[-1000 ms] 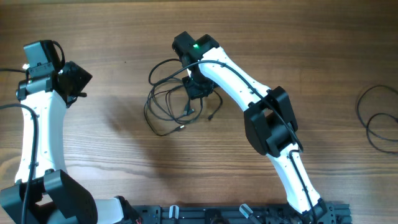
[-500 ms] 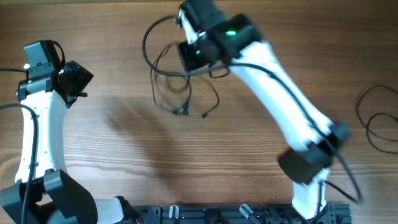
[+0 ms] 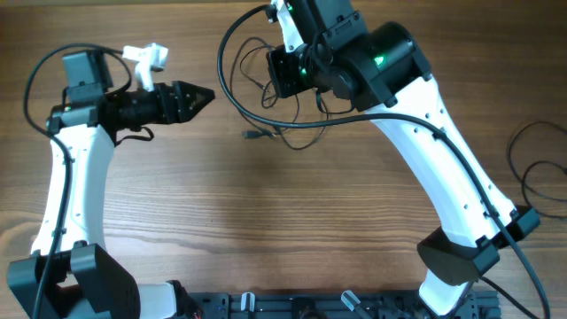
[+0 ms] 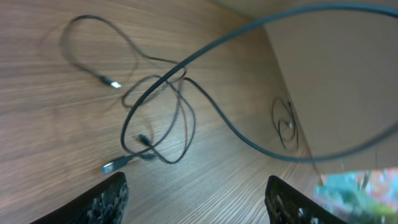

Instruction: Untangle cables

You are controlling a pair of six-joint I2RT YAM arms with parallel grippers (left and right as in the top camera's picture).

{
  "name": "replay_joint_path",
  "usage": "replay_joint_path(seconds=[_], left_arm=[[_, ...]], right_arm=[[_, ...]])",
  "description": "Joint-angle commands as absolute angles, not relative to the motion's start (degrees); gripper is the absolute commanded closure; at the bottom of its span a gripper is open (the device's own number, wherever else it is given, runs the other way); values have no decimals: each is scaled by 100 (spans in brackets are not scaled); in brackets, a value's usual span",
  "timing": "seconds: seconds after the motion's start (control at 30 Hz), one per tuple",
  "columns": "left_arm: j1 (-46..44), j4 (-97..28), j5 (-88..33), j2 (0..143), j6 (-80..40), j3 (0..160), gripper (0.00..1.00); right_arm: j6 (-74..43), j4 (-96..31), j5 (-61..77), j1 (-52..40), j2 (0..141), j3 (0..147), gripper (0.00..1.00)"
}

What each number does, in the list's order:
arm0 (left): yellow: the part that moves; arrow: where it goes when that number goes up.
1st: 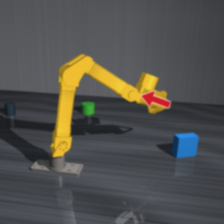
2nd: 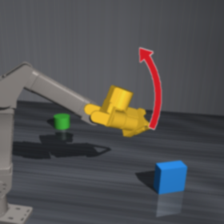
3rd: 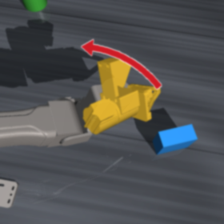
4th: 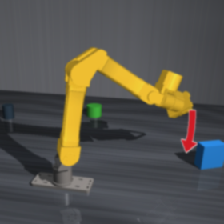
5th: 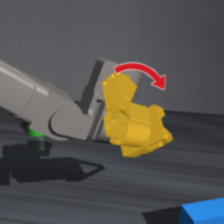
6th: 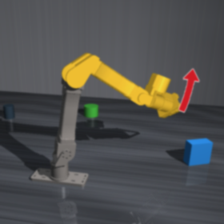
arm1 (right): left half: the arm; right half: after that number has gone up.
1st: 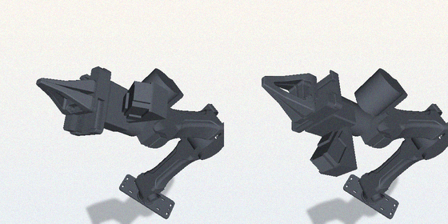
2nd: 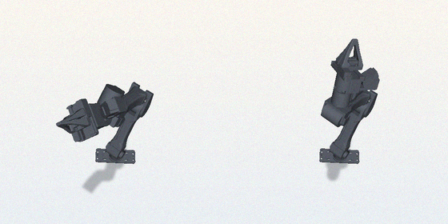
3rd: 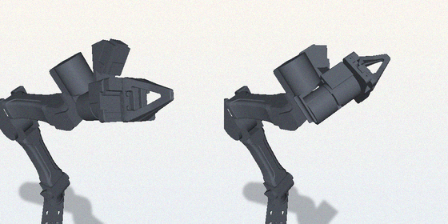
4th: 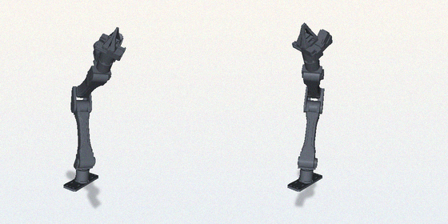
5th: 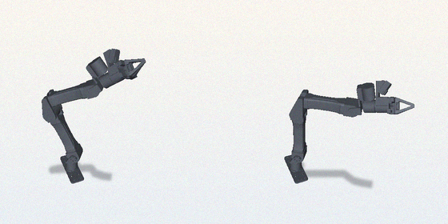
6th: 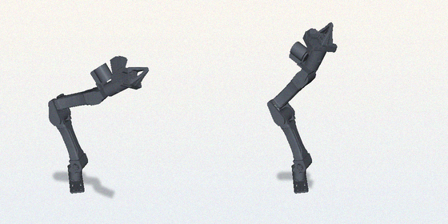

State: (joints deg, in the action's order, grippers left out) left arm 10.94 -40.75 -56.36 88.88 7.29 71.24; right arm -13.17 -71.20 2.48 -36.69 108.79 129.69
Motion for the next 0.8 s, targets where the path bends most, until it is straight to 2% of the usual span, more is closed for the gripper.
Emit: replay_joint_path(seconds=[0.0, 0.1, 0.3, 0.43, 0.63, 0.77], left_arm=[[928, -4080, -5428, 8766, 1201, 7137, 29], [910, -4143, -4875, 8766, 1201, 7137, 29], [910, -4145, -4790, 8766, 1199, 7135, 29], [910, -4143, -4788, 8766, 1199, 7131, 29], [910, -4147, -4788, 8766, 1199, 7129, 28], [910, -4193, -4786, 8766, 1201, 7126, 28]], right_arm=[[-1260, -7070, -1212, -3658, 10901, 12971, 96], [-1004, -6563, -1653, -3592, 10543, 13085, 96], [-620, -5319, -2023, -3592, 9164, 13133, 92], [-617, -5293, -3245, -3592, 8403, 13131, 95], [-502, -5312, -6023, -3483, 7931, 13131, 96], [-150, -5341, -6165, -2722, 7975, 13131, 96]])
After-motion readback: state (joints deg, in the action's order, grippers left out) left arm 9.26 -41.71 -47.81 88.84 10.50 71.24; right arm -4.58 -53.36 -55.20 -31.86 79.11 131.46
